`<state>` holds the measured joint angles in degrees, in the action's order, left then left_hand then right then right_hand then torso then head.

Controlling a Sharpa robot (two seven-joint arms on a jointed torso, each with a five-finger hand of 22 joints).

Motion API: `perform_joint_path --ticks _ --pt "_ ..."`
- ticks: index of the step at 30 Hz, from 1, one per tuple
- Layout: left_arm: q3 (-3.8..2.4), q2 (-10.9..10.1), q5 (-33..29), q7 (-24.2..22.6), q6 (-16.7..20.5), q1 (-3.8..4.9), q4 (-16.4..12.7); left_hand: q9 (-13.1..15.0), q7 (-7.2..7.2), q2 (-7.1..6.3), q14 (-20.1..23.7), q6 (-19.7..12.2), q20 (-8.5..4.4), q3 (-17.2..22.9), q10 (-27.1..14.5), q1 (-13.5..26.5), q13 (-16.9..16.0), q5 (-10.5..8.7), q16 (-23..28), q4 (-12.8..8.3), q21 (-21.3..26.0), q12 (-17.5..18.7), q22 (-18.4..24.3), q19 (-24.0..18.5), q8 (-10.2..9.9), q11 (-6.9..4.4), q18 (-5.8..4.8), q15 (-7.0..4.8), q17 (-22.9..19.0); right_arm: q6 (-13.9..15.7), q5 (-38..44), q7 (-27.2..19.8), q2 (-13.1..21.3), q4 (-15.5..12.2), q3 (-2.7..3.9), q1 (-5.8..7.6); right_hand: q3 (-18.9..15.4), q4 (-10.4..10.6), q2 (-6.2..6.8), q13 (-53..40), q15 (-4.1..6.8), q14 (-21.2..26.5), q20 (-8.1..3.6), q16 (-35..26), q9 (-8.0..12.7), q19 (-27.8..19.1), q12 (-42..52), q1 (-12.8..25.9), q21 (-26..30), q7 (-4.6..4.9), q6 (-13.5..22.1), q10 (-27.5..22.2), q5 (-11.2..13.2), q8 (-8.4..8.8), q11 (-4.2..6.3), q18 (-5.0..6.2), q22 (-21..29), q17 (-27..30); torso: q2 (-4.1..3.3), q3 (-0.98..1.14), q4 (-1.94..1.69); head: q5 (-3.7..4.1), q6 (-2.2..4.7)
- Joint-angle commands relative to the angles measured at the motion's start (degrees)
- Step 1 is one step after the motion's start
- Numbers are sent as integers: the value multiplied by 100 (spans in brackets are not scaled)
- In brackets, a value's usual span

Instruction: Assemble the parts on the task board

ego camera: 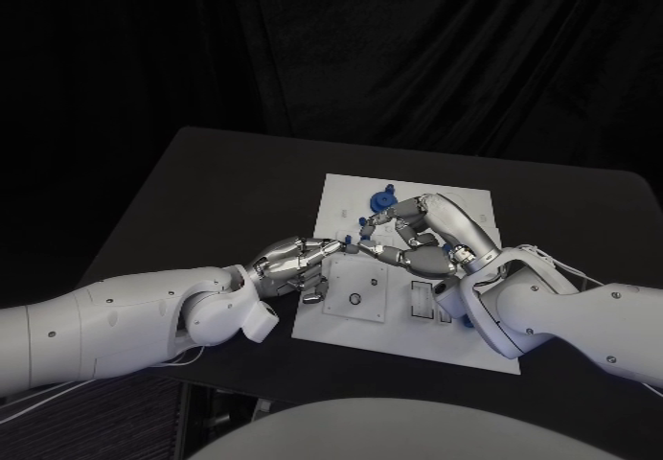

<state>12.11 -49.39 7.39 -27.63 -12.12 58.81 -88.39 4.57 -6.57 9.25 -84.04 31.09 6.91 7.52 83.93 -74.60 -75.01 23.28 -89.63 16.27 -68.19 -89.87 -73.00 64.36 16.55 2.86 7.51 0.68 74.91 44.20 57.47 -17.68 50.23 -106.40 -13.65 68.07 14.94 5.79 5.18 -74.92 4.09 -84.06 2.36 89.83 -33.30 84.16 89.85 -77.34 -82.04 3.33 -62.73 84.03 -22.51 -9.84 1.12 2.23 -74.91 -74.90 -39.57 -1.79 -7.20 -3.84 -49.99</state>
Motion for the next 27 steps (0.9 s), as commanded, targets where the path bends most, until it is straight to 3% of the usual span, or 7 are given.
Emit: perform_joint_path --ticks 1,12,15,16,19,21,27 --pt "-4 12 -310 -152 -656 -19 -61 -30 38 -51 -596 74 -42 33 607 -130 -1499 296 -37 -114 -189 -13 -158 205 -124 -73 -104 -77 1509 -138 -341 -396 2 -34 2 7 7 26 3 -1508 39 -594 -33 17 -65 135 15 -68 -38 -112 -108 597 5 -26 50 -32 -1257 -1510 -1 -1 -7 14 -1" --pt "-4 13 -334 -241 -1094 -40 -196 -104 173 -294 -596 -223 -140 542 607 -413 -1499 358 -37 -843 -353 -13 -326 356 -561 -185 -141 -179 1509 -323 -492 -546 -5 -42 -4 2 18 51 -1 -1508 33 -594 -30 17 -88 133 15 -131 -41 -106 -98 597 8 -27 45 -33 -1259 -1510 -3 -6 -14 -32 -1" --pt "-4 22 -335 -254 -1163 -43 -212 -106 442 -468 -596 -315 -220 1208 607 -523 -1499 418 -37 -1474 -395 -13 -385 372 -717 -265 -146 -258 1509 -361 -529 -548 -1 -44 -6 0 18 51 -1 -1508 33 -594 -30 17 -88 133 15 -131 -41 -106 -98 597 8 -27 45 -33 -1259 -1510 -2 -9 -19 -37 -1" --pt "-4 26 -335 -256 -1178 -43 -215 -94 441 -528 -596 -296 -219 1621 607 -210 -1499 407 -37 -1620 -422 -13 -424 368 -770 -291 -169 -273 1509 -376 -551 -549 -1 -45 -6 -1 18 55 -2 -1508 33 -594 -29 17 -91 133 15 -135 -41 -105 -96 597 9 -27 44 -33 -1259 -1510 -4 -10 -15 -48 -1" --pt "-4 48 -335 -256 -1247 -46 -215 -84 604 -617 -596 -269 -252 1953 607 -10 -1499 314 -37 -1877 -450 -13 -464 380 -818 -288 -154 -288 1509 -423 -653 -563 0 -46 -8 -3 19 58 -2 -1508 32 -594 -29 17 -93 129 15 -140 -35 -103 -94 597 10 -26 42 -32 -1257 -1510 -4 -13 -8 -78 -1" --pt "-4 65 -335 -252 -1323 -47 -208 -60 711 -645 -596 -144 -259 2103 607 110 -1499 25 -37 -2046 -473 -13 -496 398 -811 -294 -158 -295 1509 -458 -702 -569 1 -47 -8 -4 19 58 -2 -1508 32 -594 -29 17 -93 129 15 -140 -35 -103 -94 597 10 -26 42 -32 -1257 -1510 -4 -14 -9 -85 -1" --pt "-4 103 -334 -246 -1509 -50 -205 -7 780 -658 -596 171 -261 2098 607 221 -1499 -358 -37 -2146 -529 -13 -552 479 -742 -298 -179 -292 1509 -556 -761 -555 10 -60 -11 -5 18 70 -4 -1508 30 -594 -27 17 -97 127 15 -147 -34 -98 -86 597 11 -24 39 -31 -1256 -1510 -8 -13 -17 -79 -1"
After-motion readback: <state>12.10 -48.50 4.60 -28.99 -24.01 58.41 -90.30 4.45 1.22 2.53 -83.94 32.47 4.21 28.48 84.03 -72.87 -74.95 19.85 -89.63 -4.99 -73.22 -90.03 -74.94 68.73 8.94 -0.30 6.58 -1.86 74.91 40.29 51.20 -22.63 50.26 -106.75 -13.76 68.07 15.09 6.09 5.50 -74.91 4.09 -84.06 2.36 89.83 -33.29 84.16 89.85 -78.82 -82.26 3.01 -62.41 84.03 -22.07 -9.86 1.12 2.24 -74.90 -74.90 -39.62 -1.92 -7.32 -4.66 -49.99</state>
